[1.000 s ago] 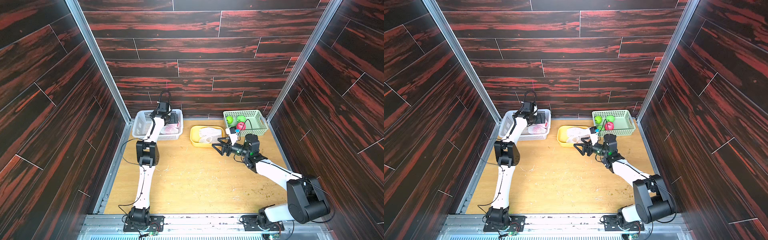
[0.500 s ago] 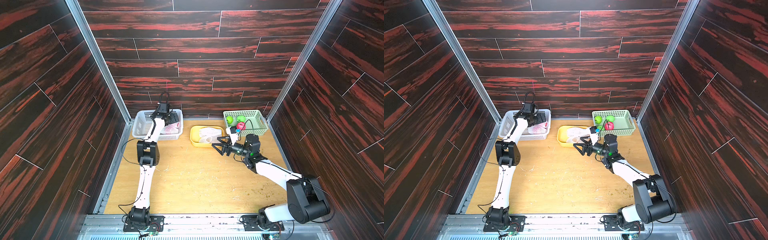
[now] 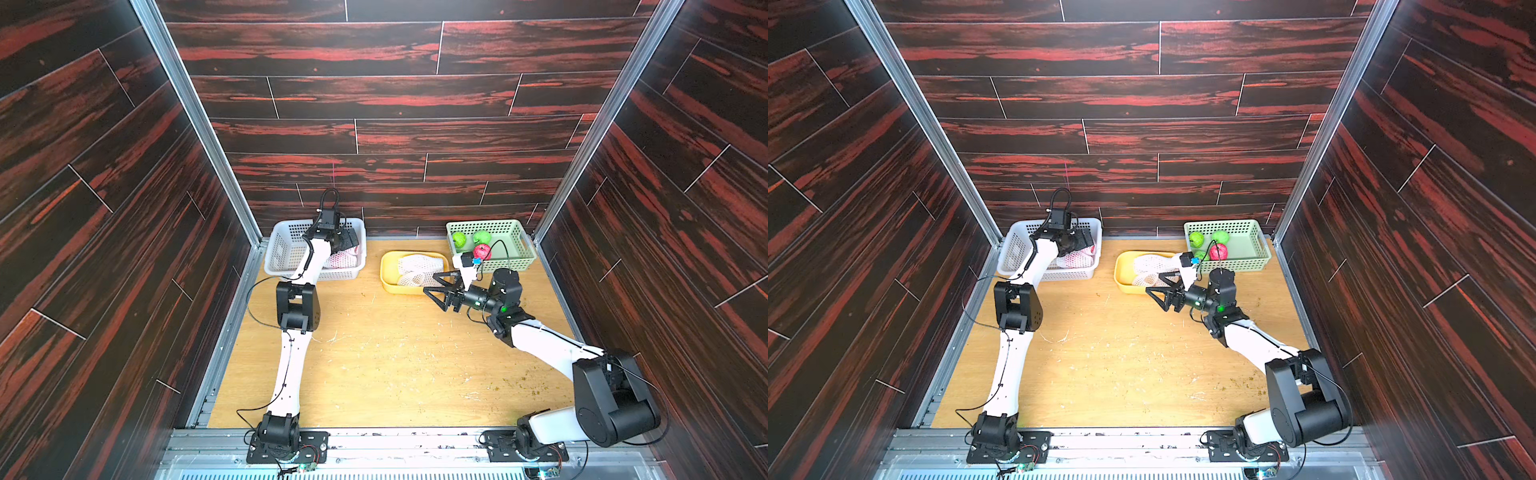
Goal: Remove foam nets from apples
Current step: Pick up the apple from the basket.
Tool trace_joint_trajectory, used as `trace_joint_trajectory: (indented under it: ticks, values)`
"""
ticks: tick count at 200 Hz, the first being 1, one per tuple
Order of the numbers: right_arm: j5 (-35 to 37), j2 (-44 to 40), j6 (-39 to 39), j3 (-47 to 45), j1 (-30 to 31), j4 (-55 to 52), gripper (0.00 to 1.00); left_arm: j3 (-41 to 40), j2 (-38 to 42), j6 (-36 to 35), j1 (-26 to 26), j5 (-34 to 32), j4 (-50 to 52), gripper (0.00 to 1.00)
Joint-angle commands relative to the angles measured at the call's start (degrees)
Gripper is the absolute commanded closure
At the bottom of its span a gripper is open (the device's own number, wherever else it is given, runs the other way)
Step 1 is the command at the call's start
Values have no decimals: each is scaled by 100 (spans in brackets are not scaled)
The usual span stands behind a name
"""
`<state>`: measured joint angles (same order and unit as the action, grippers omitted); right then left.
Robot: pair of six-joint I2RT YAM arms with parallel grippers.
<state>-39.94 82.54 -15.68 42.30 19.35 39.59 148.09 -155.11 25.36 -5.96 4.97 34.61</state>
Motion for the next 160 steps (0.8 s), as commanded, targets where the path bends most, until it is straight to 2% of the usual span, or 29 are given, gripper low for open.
trace_joint_trajectory:
  ticks: [1, 28, 67, 86, 126, 160]
  values:
    - [-106, 139, -74, -49, 36, 139, 16, 148, -166, 61, 42, 69, -89, 0]
    - [-195, 201, -194, -30, 30, 252, 16, 142, -225, 14, 46, 91, -120, 2]
    - [-225, 201, -206, 37, 34, 191, 16, 107, -180, 29, 42, 102, -339, 17]
    - [-217, 183, -220, 23, 32, 199, 16, 92, -107, 5, 56, 96, -340, 27]
    - [-233, 166, -227, 41, 28, 173, 16, -63, 126, -40, 61, 18, -398, 34]
    - [-243, 139, -228, 76, 33, 98, 15, -180, 346, -110, 68, 30, -390, 34]
